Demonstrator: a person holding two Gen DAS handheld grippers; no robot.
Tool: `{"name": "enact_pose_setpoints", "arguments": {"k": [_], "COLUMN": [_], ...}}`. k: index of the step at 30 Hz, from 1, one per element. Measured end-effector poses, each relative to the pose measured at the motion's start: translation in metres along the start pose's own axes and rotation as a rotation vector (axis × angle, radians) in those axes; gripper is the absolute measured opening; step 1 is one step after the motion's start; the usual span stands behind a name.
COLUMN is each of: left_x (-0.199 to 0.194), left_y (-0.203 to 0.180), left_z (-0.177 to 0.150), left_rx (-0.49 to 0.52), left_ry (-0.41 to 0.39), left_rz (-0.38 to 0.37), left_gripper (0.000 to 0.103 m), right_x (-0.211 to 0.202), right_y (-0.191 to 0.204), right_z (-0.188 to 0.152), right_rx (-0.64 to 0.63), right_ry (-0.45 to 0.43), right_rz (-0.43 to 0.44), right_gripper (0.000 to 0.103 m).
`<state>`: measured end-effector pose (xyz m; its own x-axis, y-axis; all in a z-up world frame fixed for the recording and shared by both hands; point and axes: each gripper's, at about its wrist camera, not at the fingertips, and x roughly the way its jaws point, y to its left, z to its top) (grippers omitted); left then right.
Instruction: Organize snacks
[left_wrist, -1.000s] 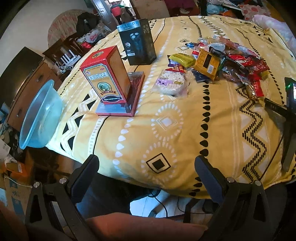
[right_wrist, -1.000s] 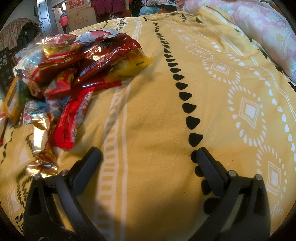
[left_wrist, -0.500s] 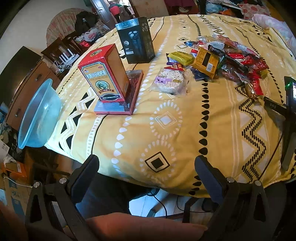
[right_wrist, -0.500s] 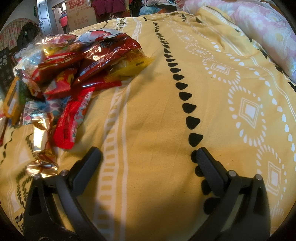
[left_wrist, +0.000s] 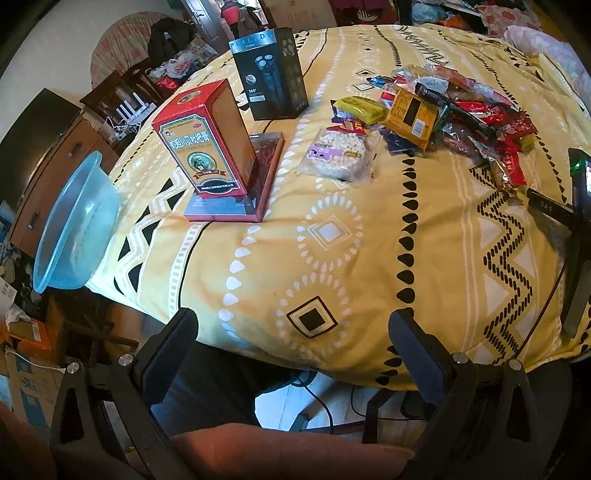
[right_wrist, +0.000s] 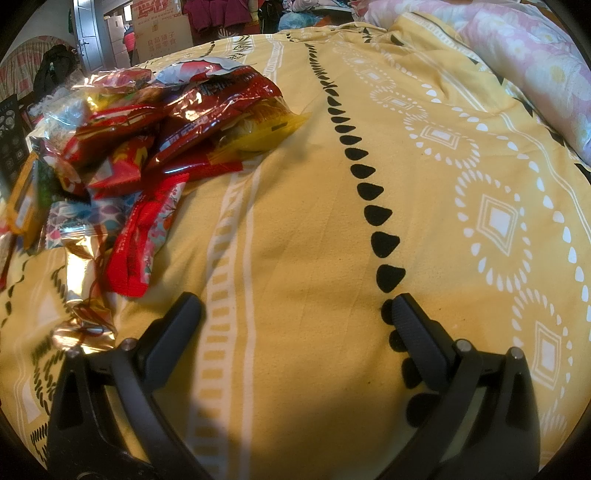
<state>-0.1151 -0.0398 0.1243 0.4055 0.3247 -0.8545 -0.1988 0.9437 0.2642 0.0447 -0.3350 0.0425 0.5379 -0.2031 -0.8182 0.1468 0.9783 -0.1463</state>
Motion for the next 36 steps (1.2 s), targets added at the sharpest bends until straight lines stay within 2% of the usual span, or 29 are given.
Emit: {"name": "enact_pose_setpoints", "arguments": {"k": [6, 13, 36], "left_x": [0.003, -0.001, -0.011], "left_y": [-0.001, -0.002, 0.0], "left_z": [-0.002, -0.003, -0.001], "left_rx": [-0.003, 0.004, 0.002], "left_ry": [0.023, 0.037, -0.017], "left_rz": [-0.016, -0.071, -0.133], "left_gripper": [0.103, 0.103, 0.103], "right_x": [0.0, 0.0, 0.0], "right_y": [0.0, 0.0, 0.0], "right_z": [0.0, 0.0, 0.0], "right_rx": [0.0, 0.0, 0.0], "right_ry": [0.0, 0.0, 0.0], "right_rz": [0.0, 0.0, 0.0], "right_gripper": [0.103, 0.103, 0.103]}}
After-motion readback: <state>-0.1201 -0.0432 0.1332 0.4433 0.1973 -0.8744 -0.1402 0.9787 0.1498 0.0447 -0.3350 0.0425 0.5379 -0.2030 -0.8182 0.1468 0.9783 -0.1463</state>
